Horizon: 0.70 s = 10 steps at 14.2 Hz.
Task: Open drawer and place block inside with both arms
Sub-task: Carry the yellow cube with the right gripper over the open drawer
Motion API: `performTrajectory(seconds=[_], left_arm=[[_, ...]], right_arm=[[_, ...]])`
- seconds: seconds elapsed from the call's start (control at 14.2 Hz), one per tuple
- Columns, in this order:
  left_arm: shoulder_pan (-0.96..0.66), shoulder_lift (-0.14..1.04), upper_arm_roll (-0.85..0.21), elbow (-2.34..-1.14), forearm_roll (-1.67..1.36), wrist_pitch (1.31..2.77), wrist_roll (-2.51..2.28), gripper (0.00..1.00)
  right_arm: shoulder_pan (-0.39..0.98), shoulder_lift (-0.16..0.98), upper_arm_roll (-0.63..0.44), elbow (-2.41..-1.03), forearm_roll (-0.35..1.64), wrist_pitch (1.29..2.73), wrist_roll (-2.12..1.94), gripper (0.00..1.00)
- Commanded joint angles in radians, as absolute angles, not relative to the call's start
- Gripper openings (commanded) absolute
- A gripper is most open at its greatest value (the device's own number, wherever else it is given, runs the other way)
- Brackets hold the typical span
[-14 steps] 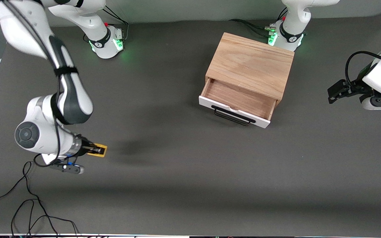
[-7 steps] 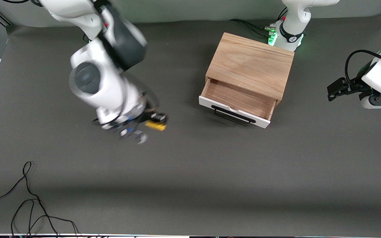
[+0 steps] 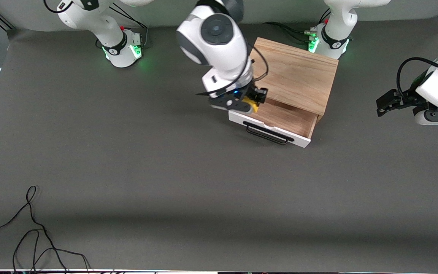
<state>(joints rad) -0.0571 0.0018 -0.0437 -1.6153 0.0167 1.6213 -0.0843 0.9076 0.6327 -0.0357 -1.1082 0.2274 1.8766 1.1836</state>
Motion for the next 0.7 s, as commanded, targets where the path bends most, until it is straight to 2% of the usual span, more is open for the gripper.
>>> performTrajectory(seconds=[0.0,0.63], left_arm=[[-0.052,-0.008,-0.044,-1.612,0.012,1.614,-0.066,1.0],[-0.051,-0.006,-0.04,-1.612,0.011,1.614,-0.064,1.0]], right_arm=[[0.943,0.701,-0.054,-1.058,0.232,1.884,1.215,0.06],[0.986,0.802,-0.054,-1.065,0.201,1.98,1.259,0.1]])
